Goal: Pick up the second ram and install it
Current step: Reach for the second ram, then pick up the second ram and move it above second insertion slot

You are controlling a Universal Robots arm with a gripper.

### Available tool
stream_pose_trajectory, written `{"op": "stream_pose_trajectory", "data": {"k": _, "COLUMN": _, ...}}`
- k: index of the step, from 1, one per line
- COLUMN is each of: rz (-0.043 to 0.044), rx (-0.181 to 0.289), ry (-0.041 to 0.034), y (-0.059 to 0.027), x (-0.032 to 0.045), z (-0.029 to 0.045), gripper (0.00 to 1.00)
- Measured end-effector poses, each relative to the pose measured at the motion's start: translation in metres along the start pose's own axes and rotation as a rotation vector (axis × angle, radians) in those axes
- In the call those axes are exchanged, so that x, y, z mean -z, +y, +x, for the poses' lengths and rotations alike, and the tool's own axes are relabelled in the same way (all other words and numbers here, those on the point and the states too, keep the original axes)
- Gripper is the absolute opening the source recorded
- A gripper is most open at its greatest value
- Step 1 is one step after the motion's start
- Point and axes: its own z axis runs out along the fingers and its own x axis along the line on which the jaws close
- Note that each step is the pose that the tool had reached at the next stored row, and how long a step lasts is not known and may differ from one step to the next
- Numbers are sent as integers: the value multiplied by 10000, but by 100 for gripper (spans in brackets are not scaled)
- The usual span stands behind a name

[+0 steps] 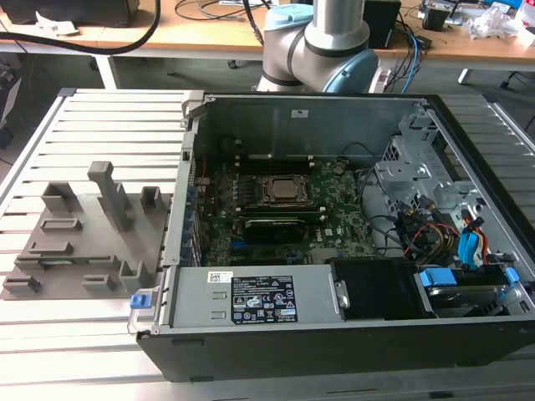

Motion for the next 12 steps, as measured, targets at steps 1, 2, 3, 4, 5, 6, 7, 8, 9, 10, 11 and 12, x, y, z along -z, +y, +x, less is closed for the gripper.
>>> {"op": "stream_pose_trajectory", "data": {"k": 1, "rz": 0, "rx": 0, "ry": 0, "y": 0, "x": 0, "z": 0, "gripper": 11}}
{"op": "stream_pose_trajectory", "data": {"k": 2, "rz": 0, "rx": 0, "ry": 0, "y": -1, "x": 0, "z": 0, "gripper": 11}}
{"op": "stream_pose_trajectory", "data": {"k": 3, "rz": 0, "rx": 0, "ry": 0, "y": -1, "x": 0, "z": 0, "gripper": 11}}
{"op": "stream_pose_trajectory", "data": {"k": 4, "rz": 0, "rx": -1, "ry": 0, "y": -2, "x": 0, "z": 0, "gripper": 11}}
{"op": "stream_pose_trajectory", "data": {"k": 5, "rz": 0, "rx": 6, "ry": 0, "y": -2, "x": 0, "z": 0, "gripper": 11}}
{"op": "stream_pose_trajectory", "data": {"k": 6, "rz": -3, "rx": 118, "ry": 5, "y": -2, "x": 0, "z": 0, "gripper": 11}}
{"op": "stream_pose_trajectory", "data": {"k": 7, "rz": -9, "rx": 370, "ry": 17, "y": -3, "x": 0, "z": 0, "gripper": 11}}
{"op": "stream_pose_trajectory", "data": {"k": 8, "rz": -14, "rx": 532, "ry": 24, "y": -3, "x": 0, "z": 0, "gripper": 11}}
{"op": "stream_pose_trajectory", "data": {"k": 9, "rz": -21, "rx": 775, "ry": 34, "y": -2, "x": 0, "z": 0, "gripper": 11}}
{"op": "stream_pose_trajectory", "data": {"k": 10, "rz": -23, "rx": 868, "ry": 40, "y": -2, "x": 1, "z": 0, "gripper": 11}}
{"op": "stream_pose_trajectory", "data": {"k": 11, "rz": -26, "rx": 989, "ry": 45, "y": -2, "x": 0, "z": 0, "gripper": 11}}
{"op": "stream_pose_trajectory", "data": {"k": 12, "rz": -29, "rx": 1094, "ry": 49, "y": -2, "x": 0, "z": 0, "gripper": 11}}
